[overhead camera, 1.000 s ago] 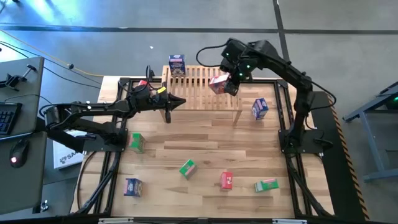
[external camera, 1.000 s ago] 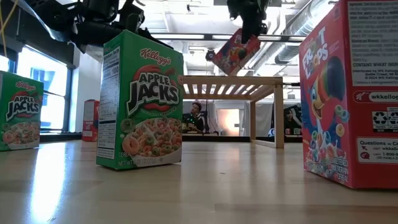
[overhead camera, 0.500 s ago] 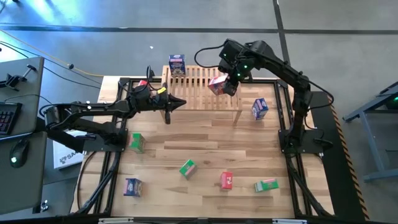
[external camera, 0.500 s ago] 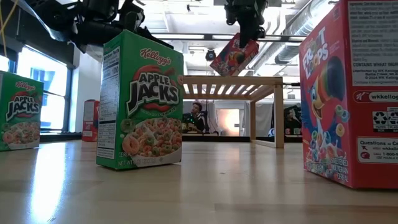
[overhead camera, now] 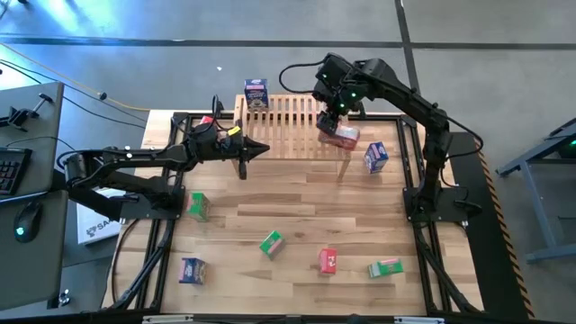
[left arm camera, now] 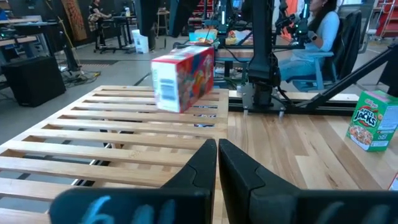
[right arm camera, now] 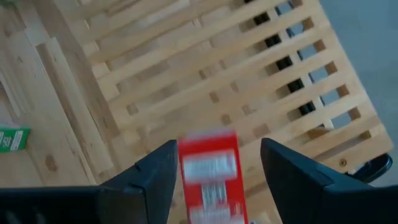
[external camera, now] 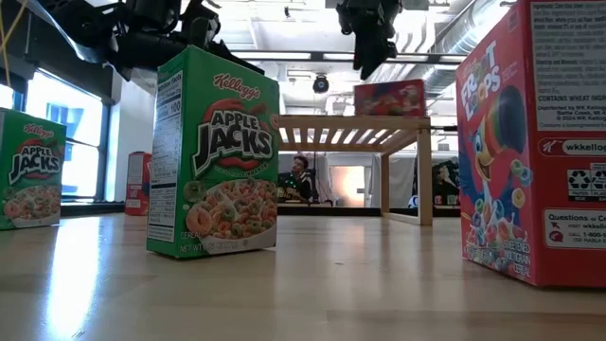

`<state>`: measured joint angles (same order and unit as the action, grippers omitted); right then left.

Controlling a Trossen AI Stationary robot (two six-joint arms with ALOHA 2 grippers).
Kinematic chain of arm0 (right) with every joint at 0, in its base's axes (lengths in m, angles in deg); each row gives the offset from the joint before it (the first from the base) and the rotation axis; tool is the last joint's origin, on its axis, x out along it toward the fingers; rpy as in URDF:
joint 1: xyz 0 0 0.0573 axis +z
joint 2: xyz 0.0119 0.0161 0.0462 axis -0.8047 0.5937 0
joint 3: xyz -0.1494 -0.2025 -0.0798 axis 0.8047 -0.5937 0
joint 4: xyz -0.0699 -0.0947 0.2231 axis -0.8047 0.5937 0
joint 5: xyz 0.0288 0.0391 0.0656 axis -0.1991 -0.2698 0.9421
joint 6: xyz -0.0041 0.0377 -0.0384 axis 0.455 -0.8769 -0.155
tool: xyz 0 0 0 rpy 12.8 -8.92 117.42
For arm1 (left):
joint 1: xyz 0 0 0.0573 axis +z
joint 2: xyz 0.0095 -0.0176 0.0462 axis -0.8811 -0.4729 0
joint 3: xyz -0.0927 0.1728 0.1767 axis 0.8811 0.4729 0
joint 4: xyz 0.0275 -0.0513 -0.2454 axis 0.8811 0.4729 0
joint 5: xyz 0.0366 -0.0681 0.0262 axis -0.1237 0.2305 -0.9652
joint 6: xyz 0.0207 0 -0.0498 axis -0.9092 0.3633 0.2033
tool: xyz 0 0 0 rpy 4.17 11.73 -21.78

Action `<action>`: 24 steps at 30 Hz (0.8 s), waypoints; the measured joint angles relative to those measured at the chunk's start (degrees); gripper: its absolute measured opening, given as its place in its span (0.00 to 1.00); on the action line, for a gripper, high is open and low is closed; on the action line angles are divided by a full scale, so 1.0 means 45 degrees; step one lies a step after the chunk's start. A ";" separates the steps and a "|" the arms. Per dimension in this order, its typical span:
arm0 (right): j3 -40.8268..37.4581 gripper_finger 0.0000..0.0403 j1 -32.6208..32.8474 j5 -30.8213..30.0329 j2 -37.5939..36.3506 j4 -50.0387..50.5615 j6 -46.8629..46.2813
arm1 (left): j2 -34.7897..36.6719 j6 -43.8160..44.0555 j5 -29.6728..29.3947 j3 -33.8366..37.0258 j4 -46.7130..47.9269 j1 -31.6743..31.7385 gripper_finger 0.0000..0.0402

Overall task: Stack cereal on shelf
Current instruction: Put the middle red cereal box on the shelf

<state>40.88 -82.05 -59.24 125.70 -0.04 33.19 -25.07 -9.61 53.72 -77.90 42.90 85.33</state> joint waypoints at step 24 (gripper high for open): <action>-1.2677 0.50 0.1963 -0.1867 -1.0669 -0.7319 -0.2008 | 0.0000 -0.0100 0.0651 0.0355 -0.0120 0.0010 0.02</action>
<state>-16.17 -73.21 -67.64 77.69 -32.98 24.15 -25.07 -10.06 56.65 -76.30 42.36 85.37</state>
